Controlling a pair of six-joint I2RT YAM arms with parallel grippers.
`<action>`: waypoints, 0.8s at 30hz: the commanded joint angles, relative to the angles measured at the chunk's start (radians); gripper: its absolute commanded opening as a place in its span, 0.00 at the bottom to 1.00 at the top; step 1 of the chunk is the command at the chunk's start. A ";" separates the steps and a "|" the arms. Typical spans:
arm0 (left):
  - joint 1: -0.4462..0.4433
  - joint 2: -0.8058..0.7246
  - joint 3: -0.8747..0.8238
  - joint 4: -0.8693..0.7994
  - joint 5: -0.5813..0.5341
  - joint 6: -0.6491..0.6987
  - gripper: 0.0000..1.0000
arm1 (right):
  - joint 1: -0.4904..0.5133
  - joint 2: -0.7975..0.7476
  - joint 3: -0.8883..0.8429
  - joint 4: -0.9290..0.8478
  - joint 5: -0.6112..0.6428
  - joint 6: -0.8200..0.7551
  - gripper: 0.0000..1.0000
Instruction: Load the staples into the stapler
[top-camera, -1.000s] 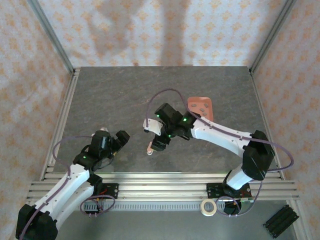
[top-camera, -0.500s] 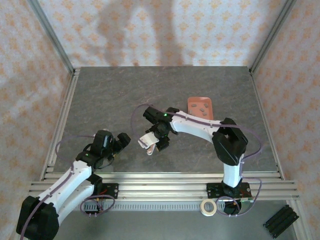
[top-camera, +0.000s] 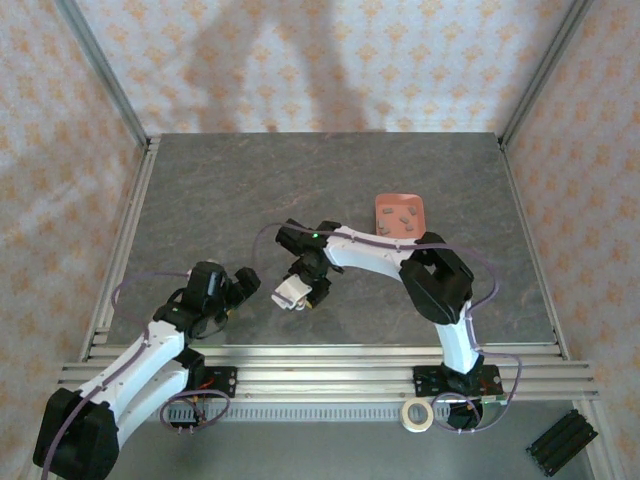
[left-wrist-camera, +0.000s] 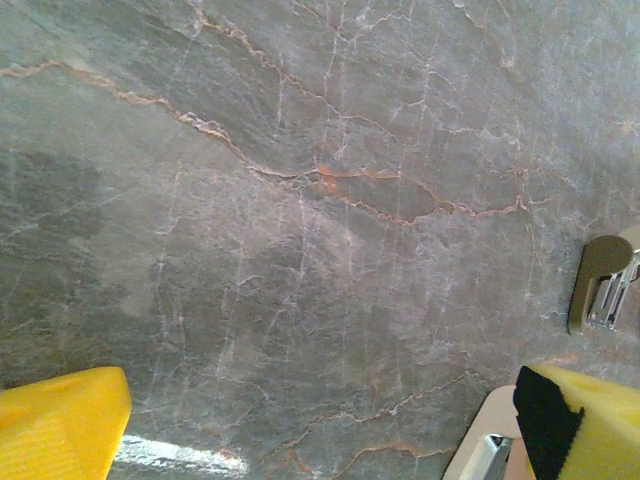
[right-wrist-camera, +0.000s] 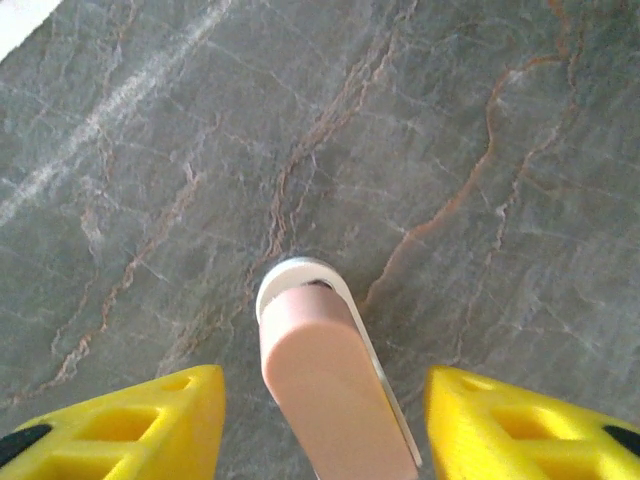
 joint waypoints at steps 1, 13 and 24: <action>0.014 0.007 -0.007 0.022 -0.001 0.023 1.00 | 0.007 0.025 0.034 -0.029 -0.026 -0.020 0.51; 0.015 0.022 0.000 0.031 0.009 0.027 0.99 | 0.007 0.072 0.052 -0.010 0.012 -0.020 0.37; 0.014 0.021 -0.006 0.215 0.134 0.059 0.92 | -0.033 -0.153 -0.092 0.121 -0.085 0.210 0.21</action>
